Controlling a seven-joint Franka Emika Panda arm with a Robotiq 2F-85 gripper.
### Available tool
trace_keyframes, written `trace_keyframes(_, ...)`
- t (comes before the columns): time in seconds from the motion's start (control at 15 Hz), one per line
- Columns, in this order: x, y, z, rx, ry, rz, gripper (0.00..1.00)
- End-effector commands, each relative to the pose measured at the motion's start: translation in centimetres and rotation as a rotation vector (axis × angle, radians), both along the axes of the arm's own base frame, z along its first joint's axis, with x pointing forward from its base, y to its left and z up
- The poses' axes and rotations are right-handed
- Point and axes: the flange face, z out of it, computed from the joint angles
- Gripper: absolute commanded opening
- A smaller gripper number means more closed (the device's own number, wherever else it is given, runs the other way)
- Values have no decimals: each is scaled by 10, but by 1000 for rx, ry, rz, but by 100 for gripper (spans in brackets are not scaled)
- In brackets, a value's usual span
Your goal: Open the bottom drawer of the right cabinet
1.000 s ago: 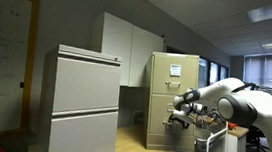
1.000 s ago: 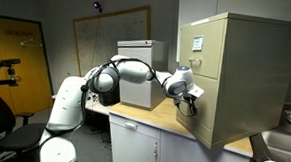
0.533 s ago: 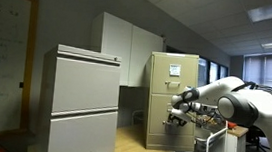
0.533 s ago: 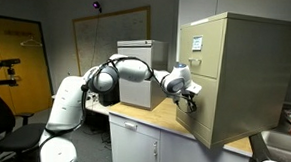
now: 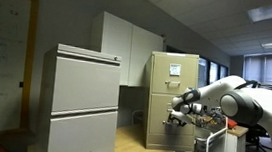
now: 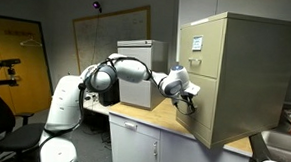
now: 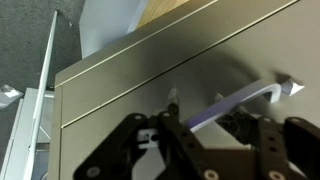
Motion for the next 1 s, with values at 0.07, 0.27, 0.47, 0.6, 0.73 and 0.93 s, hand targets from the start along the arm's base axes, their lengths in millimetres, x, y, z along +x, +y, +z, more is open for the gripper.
trace_keyframes(0.07,-41,44,-21,37,47,136,17)
trace_keyframes(0.27,-63,46,-17,24,28,176,17)
trace_keyframes(0.47,-89,57,-13,17,33,239,17)
trace_keyframes(0.6,-108,68,-14,16,40,285,17)
trace_keyframes(0.73,-126,81,-15,16,48,330,17)
trace_keyframes(0.93,-142,95,-13,28,62,386,17)
